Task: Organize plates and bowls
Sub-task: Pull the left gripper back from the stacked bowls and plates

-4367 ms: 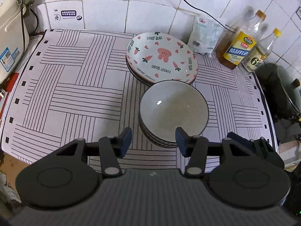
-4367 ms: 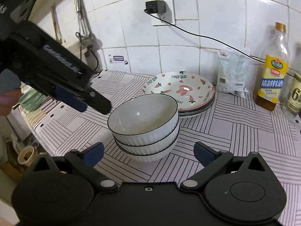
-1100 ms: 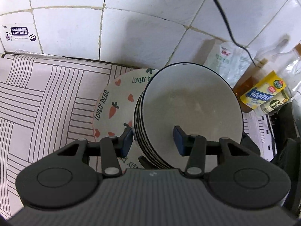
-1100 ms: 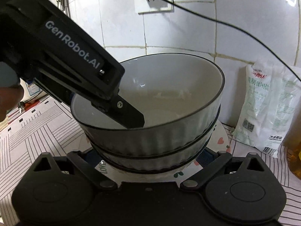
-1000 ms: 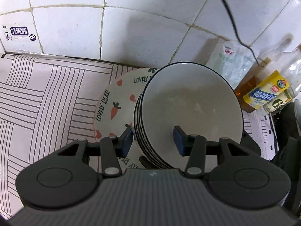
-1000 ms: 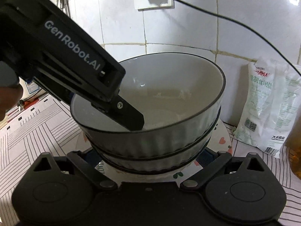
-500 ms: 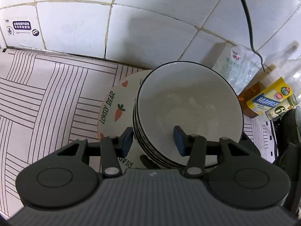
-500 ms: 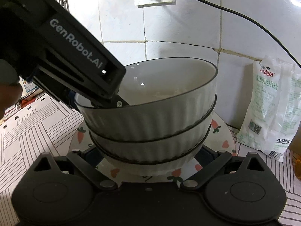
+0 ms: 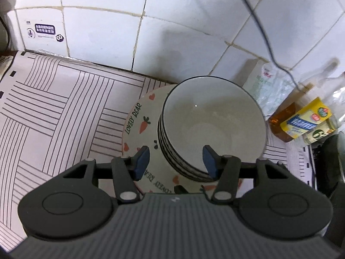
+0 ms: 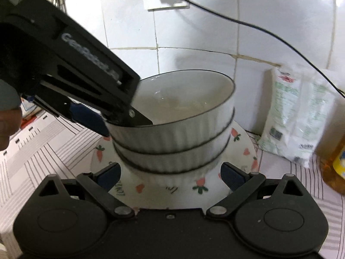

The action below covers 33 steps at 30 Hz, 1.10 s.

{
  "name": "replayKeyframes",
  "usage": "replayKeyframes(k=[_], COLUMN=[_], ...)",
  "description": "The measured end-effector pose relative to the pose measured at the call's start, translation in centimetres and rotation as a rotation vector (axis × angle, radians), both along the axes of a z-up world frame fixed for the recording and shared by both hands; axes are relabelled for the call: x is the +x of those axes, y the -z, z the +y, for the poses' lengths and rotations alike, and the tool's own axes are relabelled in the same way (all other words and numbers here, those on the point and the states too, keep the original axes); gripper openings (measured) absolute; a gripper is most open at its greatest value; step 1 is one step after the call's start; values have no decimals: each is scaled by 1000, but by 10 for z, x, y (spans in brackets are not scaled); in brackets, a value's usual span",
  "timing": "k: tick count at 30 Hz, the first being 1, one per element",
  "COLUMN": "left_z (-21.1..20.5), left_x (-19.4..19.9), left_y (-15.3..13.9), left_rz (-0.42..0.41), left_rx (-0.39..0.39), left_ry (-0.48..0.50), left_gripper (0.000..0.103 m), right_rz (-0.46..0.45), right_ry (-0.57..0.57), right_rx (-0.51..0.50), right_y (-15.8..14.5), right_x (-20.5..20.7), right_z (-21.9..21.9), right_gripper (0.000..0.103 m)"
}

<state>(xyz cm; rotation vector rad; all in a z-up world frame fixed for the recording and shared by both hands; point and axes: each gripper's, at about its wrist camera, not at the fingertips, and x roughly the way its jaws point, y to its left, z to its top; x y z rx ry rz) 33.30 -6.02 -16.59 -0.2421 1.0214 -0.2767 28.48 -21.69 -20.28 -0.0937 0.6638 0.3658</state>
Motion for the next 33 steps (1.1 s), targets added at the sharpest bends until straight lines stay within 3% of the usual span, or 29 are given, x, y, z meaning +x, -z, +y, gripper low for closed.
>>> replayKeyframes(k=[6, 9, 19, 27, 31, 33], left_z=[10, 14, 27, 48, 52, 54], left_x=[-22, -34, -91, -137, -165, -177], left_y=[-22, -32, -74, -100, -116, -122], left_rz=[-50, -65, -98, -89, -125, -142], left_rx=[3, 42, 86, 129, 152, 173], left_ry=[-17, -7, 69, 69, 88, 93], left_gripper=[57, 57, 58, 66, 72, 80], right_rz=[-8, -5, 81, 70, 107, 89], right_ry=[35, 66, 156, 281, 362, 383], right_rx=[-2, 0, -22, -55, -78, -86], right_y=[-11, -17, -36, -64, -75, -82], right_x=[-26, -37, -67, -106, -128, -142], right_z=[4, 0, 1, -5, -7, -7], right_gripper=[101, 101, 101, 101, 101, 101])
